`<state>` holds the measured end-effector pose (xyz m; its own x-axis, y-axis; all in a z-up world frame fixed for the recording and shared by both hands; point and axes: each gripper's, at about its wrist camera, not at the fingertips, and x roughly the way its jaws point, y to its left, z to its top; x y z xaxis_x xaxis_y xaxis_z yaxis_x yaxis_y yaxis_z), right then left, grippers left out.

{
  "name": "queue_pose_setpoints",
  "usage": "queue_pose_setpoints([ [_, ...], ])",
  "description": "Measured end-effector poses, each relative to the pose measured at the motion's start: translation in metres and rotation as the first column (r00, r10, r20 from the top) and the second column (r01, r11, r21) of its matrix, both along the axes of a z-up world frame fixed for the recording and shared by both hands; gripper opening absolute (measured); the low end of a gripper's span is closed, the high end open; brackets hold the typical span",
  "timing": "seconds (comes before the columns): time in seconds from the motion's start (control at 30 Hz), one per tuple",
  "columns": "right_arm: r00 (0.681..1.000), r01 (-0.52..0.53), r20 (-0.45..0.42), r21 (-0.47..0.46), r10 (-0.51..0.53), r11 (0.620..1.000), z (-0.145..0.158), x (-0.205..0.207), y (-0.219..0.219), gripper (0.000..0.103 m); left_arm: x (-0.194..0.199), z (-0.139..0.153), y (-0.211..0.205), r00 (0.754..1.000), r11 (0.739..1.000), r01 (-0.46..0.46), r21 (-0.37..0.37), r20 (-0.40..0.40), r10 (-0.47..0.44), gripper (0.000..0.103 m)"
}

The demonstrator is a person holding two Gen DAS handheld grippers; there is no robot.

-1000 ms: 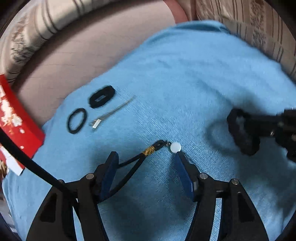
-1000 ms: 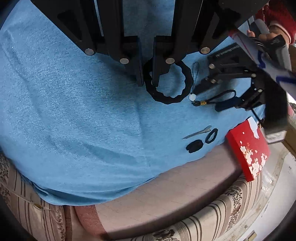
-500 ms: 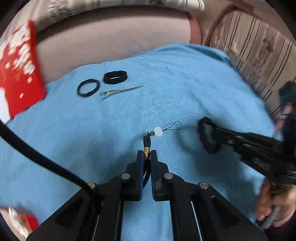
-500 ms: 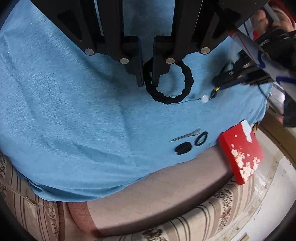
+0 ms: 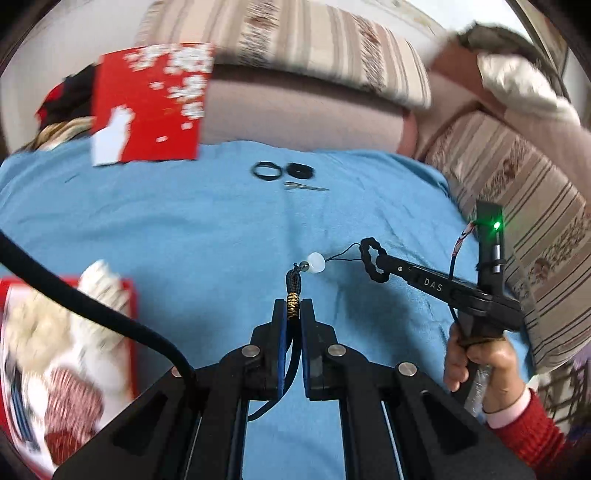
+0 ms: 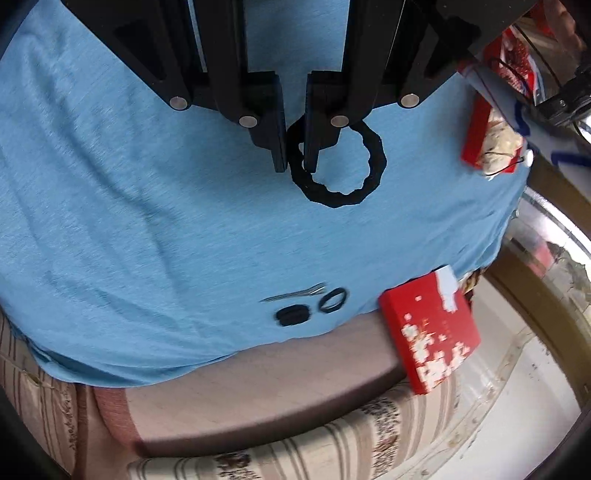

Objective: Organize jewelry
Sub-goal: 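Carry the black scrunchie and lanyard into the box and release both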

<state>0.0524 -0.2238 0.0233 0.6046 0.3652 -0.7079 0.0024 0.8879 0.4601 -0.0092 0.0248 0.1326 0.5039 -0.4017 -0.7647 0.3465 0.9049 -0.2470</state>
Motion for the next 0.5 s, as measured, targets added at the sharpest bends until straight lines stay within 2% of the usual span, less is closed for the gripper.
queue_pose_setpoints([
  [0.13,1.0,-0.019,0.003,0.005,0.019,1.0,0.001,-0.015,0.019,0.01,-0.032,0.007,0.052,0.994,0.992,-0.111,-0.061,-0.001,0.111,0.006],
  [0.23,0.999,-0.032,-0.011,0.012,0.032,0.999,-0.003,-0.033,0.033,0.01,-0.045,0.005,0.091,0.98,0.977,-0.196,-0.08,0.005,0.197,0.006],
  [0.37,0.998,-0.062,-0.017,-0.009,0.062,0.998,-0.001,-0.056,0.055,0.01,-0.043,-0.006,0.146,0.951,0.942,-0.308,-0.136,-0.033,0.306,0.006],
  [0.5,0.996,-0.093,-0.013,-0.021,0.093,0.995,0.005,-0.07,0.079,0.01,-0.03,-0.013,0.186,0.919,0.911,-0.393,-0.121,-0.041,0.391,0.006],
])
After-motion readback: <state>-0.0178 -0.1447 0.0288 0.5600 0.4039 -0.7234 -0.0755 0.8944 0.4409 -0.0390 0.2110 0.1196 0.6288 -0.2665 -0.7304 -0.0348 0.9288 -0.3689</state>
